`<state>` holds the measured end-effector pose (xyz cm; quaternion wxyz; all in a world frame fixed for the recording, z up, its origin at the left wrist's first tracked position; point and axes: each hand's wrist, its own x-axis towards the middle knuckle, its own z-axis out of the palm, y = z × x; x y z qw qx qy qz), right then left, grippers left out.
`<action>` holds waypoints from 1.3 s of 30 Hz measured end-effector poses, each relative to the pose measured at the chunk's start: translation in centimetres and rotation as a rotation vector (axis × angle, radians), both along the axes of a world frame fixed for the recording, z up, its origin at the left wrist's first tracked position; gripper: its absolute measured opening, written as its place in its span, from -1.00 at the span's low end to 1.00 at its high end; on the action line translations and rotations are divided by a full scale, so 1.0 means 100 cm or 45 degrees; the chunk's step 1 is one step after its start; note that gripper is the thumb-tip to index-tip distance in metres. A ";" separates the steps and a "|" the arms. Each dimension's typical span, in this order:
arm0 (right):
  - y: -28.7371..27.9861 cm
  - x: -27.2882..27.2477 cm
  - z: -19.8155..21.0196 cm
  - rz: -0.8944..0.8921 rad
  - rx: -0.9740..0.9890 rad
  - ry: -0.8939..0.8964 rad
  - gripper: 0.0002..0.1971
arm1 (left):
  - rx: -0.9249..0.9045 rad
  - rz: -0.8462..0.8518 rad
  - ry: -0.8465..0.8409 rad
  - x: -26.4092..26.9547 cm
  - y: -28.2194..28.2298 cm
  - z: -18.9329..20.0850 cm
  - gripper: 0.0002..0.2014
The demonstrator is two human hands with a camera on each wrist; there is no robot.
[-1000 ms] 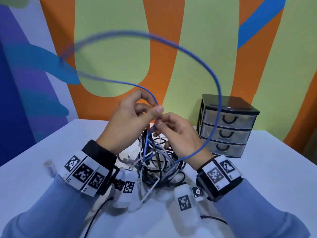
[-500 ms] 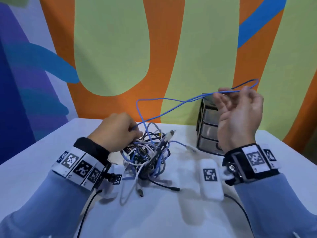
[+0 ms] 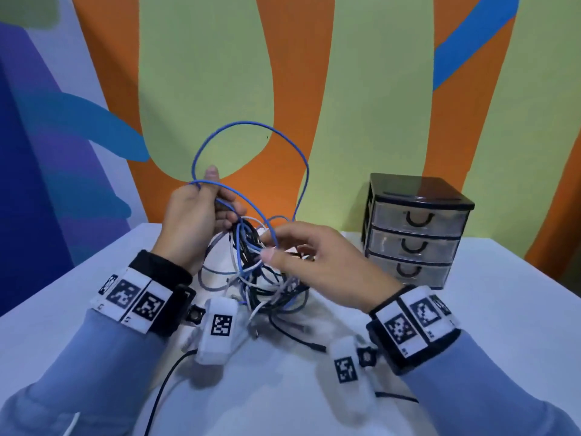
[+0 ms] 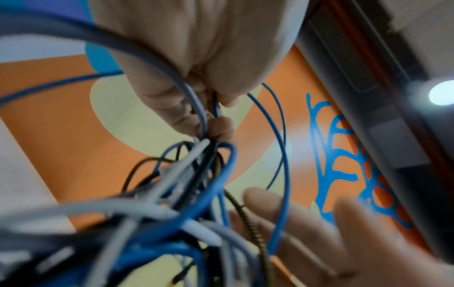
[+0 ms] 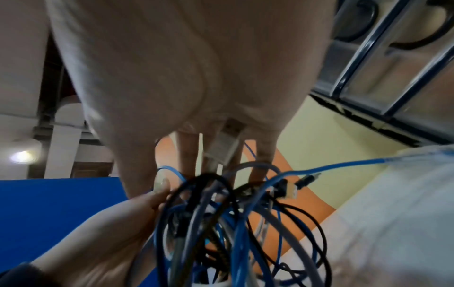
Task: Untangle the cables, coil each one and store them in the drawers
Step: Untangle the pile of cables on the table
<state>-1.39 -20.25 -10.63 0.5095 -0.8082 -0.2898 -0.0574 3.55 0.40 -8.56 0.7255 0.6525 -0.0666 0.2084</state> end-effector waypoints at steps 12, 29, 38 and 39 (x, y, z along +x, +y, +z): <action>-0.001 0.017 -0.013 -0.233 0.051 -0.120 -0.87 | -0.182 -0.217 -0.165 -0.012 -0.011 0.010 -0.63; -0.021 0.028 -0.009 -0.502 0.474 0.070 -0.85 | 0.221 -0.121 -0.031 -0.007 0.057 0.024 -0.57; -0.028 0.029 -0.010 -0.505 0.382 0.211 -0.77 | 0.967 0.734 0.296 0.008 0.096 0.005 -0.47; -0.028 0.028 -0.009 -0.473 0.374 0.213 -0.78 | 1.069 0.700 0.353 0.010 0.092 0.003 -0.51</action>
